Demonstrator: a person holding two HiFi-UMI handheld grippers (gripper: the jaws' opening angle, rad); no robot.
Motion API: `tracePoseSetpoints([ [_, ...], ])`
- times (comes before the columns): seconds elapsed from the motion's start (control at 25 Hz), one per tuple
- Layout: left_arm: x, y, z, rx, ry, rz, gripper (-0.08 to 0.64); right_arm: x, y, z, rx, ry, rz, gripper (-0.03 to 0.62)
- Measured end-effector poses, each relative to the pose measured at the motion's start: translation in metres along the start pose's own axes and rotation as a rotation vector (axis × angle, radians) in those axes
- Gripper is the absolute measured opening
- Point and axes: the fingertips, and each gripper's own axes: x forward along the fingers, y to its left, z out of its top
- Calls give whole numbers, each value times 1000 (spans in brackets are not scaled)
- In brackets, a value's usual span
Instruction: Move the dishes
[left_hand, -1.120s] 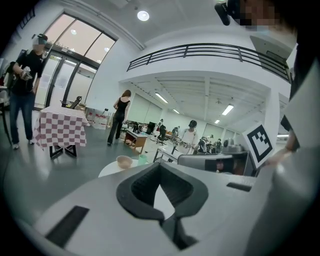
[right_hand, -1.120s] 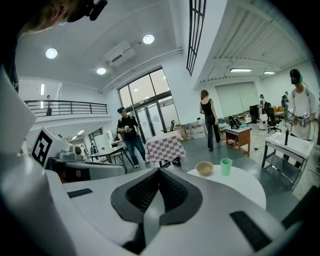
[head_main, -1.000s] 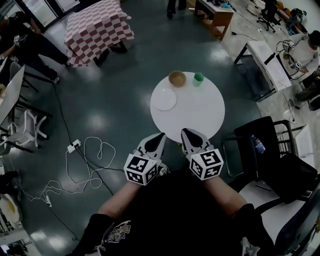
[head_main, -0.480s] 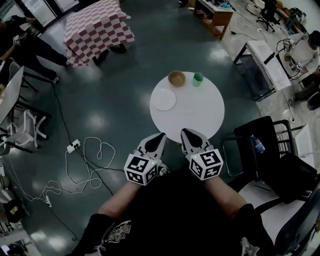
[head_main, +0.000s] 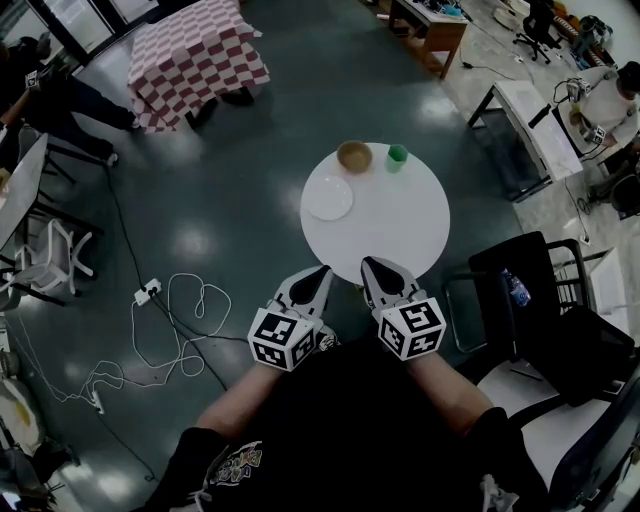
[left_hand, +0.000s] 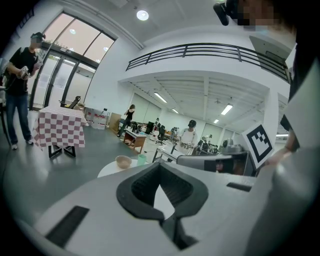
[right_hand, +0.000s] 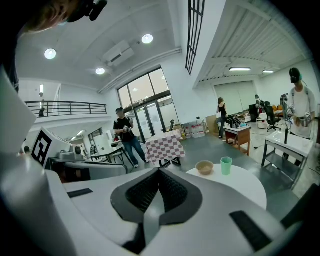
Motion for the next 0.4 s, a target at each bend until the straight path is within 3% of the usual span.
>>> tracePoseSetpoints([
  [0.4, 1, -2, -2, 1, 6, -7, 5, -2, -2, -3, 4, 4, -9, 21],
])
